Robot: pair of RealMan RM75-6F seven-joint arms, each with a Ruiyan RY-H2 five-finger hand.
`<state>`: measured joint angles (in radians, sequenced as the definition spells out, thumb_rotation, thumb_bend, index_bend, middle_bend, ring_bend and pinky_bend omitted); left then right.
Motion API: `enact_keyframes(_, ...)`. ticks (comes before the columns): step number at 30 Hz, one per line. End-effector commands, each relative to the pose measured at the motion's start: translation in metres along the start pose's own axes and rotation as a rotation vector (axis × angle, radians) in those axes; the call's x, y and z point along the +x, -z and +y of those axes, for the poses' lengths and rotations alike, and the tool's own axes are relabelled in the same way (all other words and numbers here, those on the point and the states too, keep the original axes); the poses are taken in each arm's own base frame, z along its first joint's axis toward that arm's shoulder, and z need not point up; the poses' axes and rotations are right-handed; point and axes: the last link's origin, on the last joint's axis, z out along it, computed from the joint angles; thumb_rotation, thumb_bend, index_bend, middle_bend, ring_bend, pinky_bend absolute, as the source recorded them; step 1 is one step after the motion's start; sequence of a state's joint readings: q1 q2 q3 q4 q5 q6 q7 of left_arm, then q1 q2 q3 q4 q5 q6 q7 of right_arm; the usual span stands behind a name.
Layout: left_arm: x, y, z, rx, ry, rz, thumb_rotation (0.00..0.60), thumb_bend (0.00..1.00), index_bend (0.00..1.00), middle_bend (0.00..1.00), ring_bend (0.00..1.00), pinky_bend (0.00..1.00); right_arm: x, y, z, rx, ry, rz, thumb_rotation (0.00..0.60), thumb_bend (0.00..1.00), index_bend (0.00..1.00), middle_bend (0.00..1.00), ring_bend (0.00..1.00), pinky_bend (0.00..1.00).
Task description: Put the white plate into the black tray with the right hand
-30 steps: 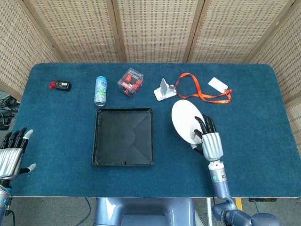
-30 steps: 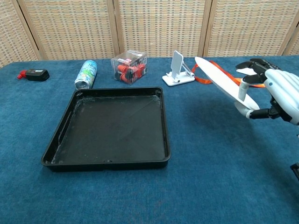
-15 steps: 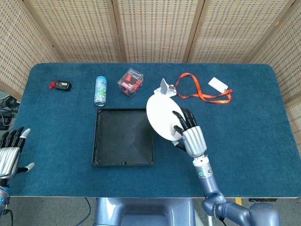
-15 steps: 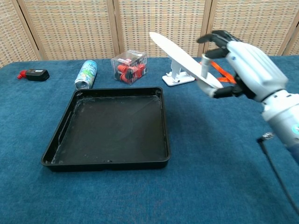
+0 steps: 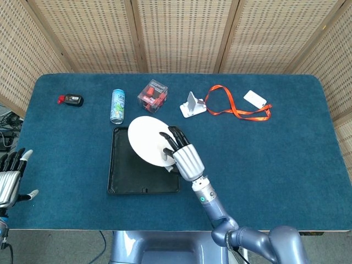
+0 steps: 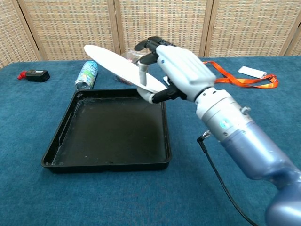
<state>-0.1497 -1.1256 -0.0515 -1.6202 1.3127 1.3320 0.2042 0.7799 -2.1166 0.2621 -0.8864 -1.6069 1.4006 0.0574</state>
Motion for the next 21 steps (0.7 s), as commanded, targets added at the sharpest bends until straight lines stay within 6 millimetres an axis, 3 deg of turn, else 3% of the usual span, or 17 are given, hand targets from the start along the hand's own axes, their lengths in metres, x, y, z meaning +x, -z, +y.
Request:
enact_keyframes(1,0.000,-0.001,-0.002,0.005,0.002,-0.003,0.600,0.00,0.00,0.00,0.00,0.00,-0.008,-0.004,-0.006,0.007,-0.007,-0.017,0.600,0.61,0.67,0.25,0.07,0.15)
enact_keyframes(11,-0.002,-0.004,-0.007,0.018,0.017,-0.022,0.600,0.00,0.00,0.00,0.00,0.00,-0.031,-0.010,-0.019,0.014,-0.028,-0.061,0.600,0.59,0.66,0.24,0.07,0.15)
enact_keyframes(14,-0.002,-0.004,-0.007,0.019,0.017,-0.023,0.600,0.00,0.00,0.00,0.00,0.00,-0.034,-0.009,-0.019,0.014,-0.025,-0.073,0.600,0.48,0.62,0.21,0.06,0.12)
enact_keyframes(16,-0.002,-0.004,-0.007,0.019,0.016,-0.023,0.600,0.00,0.00,0.00,0.00,0.00,-0.035,-0.008,-0.018,0.007,-0.015,-0.074,0.600,0.35,0.56,0.16,0.03,0.10)
enact_keyframes(21,-0.002,-0.004,-0.006,0.015,0.012,-0.022,0.600,0.00,0.00,0.00,0.00,0.00,-0.032,-0.007,-0.015,-0.018,-0.010,-0.067,0.600,0.24,0.49,0.11,0.01,0.09)
